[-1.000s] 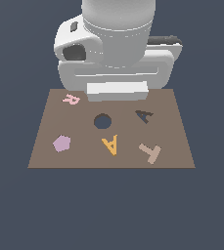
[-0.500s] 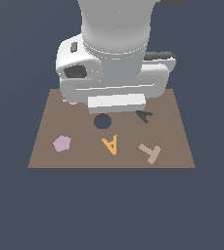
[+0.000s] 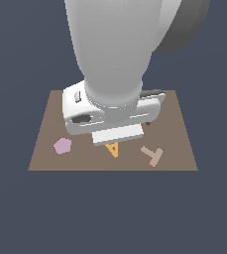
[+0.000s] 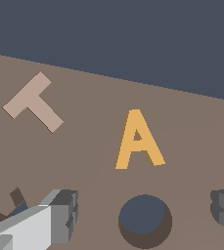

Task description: Insert a designated object into the corresponding slot on a board.

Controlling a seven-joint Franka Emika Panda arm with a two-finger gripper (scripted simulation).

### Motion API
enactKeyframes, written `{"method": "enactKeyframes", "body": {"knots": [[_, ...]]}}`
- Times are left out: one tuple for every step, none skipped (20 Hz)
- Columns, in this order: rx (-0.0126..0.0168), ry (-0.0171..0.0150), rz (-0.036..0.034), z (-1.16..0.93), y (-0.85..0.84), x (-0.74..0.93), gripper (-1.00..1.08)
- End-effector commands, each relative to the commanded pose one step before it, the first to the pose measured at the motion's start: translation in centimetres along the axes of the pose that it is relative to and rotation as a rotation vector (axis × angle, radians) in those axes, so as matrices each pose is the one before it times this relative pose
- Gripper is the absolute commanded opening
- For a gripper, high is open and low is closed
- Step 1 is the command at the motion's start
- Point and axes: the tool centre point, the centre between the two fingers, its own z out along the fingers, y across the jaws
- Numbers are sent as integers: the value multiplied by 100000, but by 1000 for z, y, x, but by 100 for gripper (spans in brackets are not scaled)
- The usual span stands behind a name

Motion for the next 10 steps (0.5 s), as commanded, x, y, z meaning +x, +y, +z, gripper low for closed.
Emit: {"method": "enactKeyframes", "body": {"knots": [[75, -81, -3205, 1388, 219, 930, 100], [17, -46, -1064, 463, 76, 318, 100], [13, -43, -976, 421, 70, 294, 100], [10, -40, -891, 382, 62, 271, 100], [8, -36, -807, 345, 57, 247, 100], [6, -33, -727, 309, 50, 223, 100], [5, -29, -643, 274, 46, 198, 100], [3, -26, -565, 239, 40, 175, 100], [2, -23, -493, 205, 30, 154, 100], [1, -20, -414, 171, 26, 131, 100]]}}
